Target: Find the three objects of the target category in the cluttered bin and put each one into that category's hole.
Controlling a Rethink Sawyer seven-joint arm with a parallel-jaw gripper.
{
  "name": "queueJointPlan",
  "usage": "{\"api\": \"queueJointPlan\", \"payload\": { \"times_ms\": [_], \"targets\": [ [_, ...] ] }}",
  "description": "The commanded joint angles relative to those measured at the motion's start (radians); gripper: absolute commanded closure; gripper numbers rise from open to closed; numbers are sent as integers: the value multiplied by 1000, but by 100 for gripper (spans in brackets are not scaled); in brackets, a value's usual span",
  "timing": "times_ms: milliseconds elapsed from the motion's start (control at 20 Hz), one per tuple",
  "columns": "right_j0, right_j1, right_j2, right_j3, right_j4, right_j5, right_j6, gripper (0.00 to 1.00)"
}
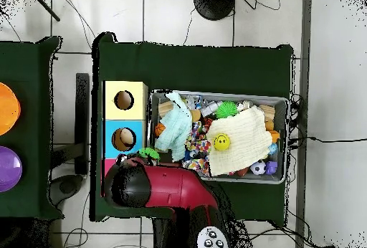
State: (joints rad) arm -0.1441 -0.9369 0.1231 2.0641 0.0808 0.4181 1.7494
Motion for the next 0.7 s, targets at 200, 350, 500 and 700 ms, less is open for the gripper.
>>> {"api": "queueJointPlan", "payload": {
  "times_ms": [200, 350, 500, 700],
  "targets": [
    [-8, 95, 103, -61, 54, -118, 157, 100],
    [-3, 98, 104, -57, 56, -125, 164, 100],
    [4, 95, 92, -61, 50, -116, 162, 100],
    [40, 59, 18, -103, 17, -31, 153, 100]
  ]
}}
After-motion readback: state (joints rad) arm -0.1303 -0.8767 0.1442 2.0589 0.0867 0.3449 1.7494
